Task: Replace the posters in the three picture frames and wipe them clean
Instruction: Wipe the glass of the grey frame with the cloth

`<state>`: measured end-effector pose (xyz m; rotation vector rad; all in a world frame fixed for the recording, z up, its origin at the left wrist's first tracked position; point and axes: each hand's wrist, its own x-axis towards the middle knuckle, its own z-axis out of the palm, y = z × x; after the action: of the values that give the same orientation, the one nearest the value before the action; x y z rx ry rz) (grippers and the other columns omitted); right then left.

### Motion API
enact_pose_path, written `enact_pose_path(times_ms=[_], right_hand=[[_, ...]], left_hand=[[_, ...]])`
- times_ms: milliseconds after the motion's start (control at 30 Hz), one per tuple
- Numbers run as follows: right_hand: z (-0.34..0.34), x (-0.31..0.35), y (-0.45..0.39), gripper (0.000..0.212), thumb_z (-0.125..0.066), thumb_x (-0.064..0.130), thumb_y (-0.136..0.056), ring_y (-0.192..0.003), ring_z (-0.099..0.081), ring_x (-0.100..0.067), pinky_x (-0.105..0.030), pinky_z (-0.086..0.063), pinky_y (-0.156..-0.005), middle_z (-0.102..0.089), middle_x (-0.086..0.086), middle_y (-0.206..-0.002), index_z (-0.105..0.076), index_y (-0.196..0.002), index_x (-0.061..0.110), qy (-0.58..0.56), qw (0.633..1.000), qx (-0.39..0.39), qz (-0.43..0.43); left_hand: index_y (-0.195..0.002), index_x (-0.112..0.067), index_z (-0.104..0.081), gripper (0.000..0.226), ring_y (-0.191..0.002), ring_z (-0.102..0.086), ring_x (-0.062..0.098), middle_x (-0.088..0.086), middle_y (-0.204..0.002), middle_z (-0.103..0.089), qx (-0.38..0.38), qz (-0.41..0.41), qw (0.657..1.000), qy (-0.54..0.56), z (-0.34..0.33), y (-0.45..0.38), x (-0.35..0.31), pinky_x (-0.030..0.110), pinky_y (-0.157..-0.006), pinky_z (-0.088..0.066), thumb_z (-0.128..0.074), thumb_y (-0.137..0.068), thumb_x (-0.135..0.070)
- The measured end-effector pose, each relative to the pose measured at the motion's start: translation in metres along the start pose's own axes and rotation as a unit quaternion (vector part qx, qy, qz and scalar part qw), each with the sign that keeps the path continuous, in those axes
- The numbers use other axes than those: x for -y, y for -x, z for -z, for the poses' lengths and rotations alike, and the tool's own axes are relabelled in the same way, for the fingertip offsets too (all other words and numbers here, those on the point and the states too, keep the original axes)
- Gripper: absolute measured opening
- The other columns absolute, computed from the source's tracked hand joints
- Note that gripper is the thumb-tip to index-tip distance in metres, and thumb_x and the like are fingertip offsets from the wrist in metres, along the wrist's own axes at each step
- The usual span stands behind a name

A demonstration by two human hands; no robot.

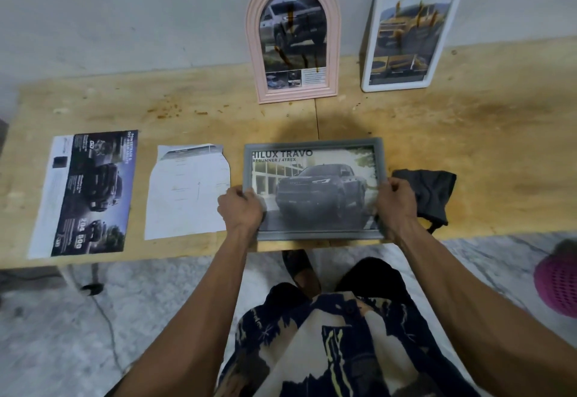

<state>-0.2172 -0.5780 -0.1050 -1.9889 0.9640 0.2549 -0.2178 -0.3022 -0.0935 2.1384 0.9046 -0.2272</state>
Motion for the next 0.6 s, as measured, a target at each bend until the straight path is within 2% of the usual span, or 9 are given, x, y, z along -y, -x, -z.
enact_pose_path(times_ms=[100, 167, 233, 300, 367, 433, 500, 567, 600], right_hand=[[0.004, 0.006, 0.011, 0.017, -0.041, 0.030, -0.097, -0.064, -0.048, -0.020, -0.034, -0.041, -0.059, -0.052, -0.006, -0.080, -0.046, -0.094, 0.014, -0.048, 0.998, -0.004, 0.037], [0.009, 0.017, 0.021, 0.014, -0.044, 0.024, -0.099, -0.074, -0.054, -0.018, -0.038, -0.048, -0.066, -0.056, -0.006, -0.092, -0.053, -0.105, 0.014, -0.077, 0.995, -0.010, 0.063], [0.013, 0.030, 0.029, 0.024, -0.045, 0.023, -0.101, -0.076, -0.057, -0.012, -0.036, -0.054, -0.066, -0.059, -0.001, -0.099, -0.054, -0.121, 0.014, -0.090, 0.994, -0.008, 0.066], [0.016, 0.042, 0.040, 0.028, -0.044, 0.025, -0.102, -0.076, -0.058, -0.010, -0.041, -0.058, -0.069, -0.060, -0.001, -0.105, -0.052, -0.127, 0.014, -0.103, 0.992, 0.010, 0.070], [0.018, 0.051, 0.054, 0.029, -0.044, 0.026, -0.103, -0.076, -0.059, -0.011, -0.046, -0.059, -0.073, -0.059, 0.001, -0.101, -0.052, -0.128, 0.016, -0.129, 0.988, 0.023, 0.077], [0.018, 0.058, 0.067, 0.028, -0.045, 0.025, -0.103, -0.075, -0.059, -0.011, -0.044, -0.058, -0.073, -0.058, 0.004, -0.095, -0.052, -0.128, 0.016, -0.151, 0.984, 0.029, 0.092], [0.019, 0.065, 0.081, 0.026, -0.046, 0.025, -0.102, -0.075, -0.060, -0.014, -0.042, -0.057, -0.071, -0.060, 0.003, -0.097, -0.054, -0.126, 0.017, -0.170, 0.978, 0.053, 0.110], [0.016, 0.073, 0.092, 0.022, -0.047, 0.024, -0.100, -0.075, -0.059, -0.011, -0.036, -0.055, -0.068, -0.061, 0.002, -0.096, -0.059, -0.116, 0.016, -0.190, 0.971, 0.075, 0.124], [0.015, 0.075, 0.098, 0.018, -0.046, 0.023, -0.099, -0.069, -0.056, -0.007, -0.029, -0.052, -0.063, -0.059, 0.004, -0.089, -0.060, -0.108, 0.016, -0.200, 0.968, 0.080, 0.132]], left_hand=[[-0.126, -0.007, -0.055, 0.034, -0.105, -0.057, 0.029, 0.006, -0.110, -0.059, -0.005, 0.013, 0.998, 0.055, 0.013, 0.008, -0.005, 0.036, -0.092, -0.044, -0.048, -0.101, -0.028], [-0.122, -0.011, -0.056, 0.030, -0.102, -0.057, 0.027, 0.003, -0.108, -0.059, -0.023, 0.021, 0.995, 0.093, 0.023, 0.010, -0.006, 0.037, -0.093, -0.046, -0.051, -0.099, -0.028], [-0.116, -0.013, -0.059, 0.025, -0.098, -0.059, 0.026, 0.004, -0.107, -0.061, -0.052, 0.025, 0.990, 0.131, 0.035, 0.011, -0.006, 0.039, -0.093, -0.050, -0.054, -0.097, -0.028], [-0.113, -0.014, -0.061, 0.023, -0.095, -0.060, 0.025, 0.004, -0.106, -0.063, -0.079, 0.028, 0.982, 0.168, 0.048, 0.013, -0.005, 0.040, -0.091, -0.052, -0.055, -0.096, -0.028], [-0.114, -0.014, -0.062, 0.024, -0.090, -0.059, 0.024, 0.004, -0.103, -0.063, -0.094, 0.028, 0.975, 0.198, 0.062, 0.019, -0.002, 0.038, -0.088, -0.051, -0.056, -0.096, -0.030], [-0.116, -0.012, -0.064, 0.027, -0.086, -0.056, 0.022, 0.003, -0.097, -0.061, -0.107, 0.023, 0.971, 0.214, 0.077, 0.025, 0.000, 0.035, -0.085, -0.050, -0.057, -0.096, -0.030], [-0.115, -0.009, -0.066, 0.028, -0.081, -0.055, 0.020, 0.003, -0.095, -0.060, -0.124, 0.024, 0.963, 0.236, 0.094, 0.030, 0.004, 0.033, -0.081, -0.050, -0.058, -0.096, -0.028], [-0.109, -0.007, -0.068, 0.027, -0.068, -0.051, 0.015, 0.002, -0.087, -0.060, -0.139, 0.026, 0.956, 0.259, 0.110, 0.033, 0.010, 0.028, -0.068, -0.048, -0.058, -0.094, -0.026], [-0.106, -0.004, -0.069, 0.028, -0.062, -0.049, 0.013, 0.001, -0.080, -0.059, -0.146, 0.023, 0.951, 0.272, 0.118, 0.035, 0.014, 0.026, -0.062, -0.045, -0.059, -0.093, -0.027]])
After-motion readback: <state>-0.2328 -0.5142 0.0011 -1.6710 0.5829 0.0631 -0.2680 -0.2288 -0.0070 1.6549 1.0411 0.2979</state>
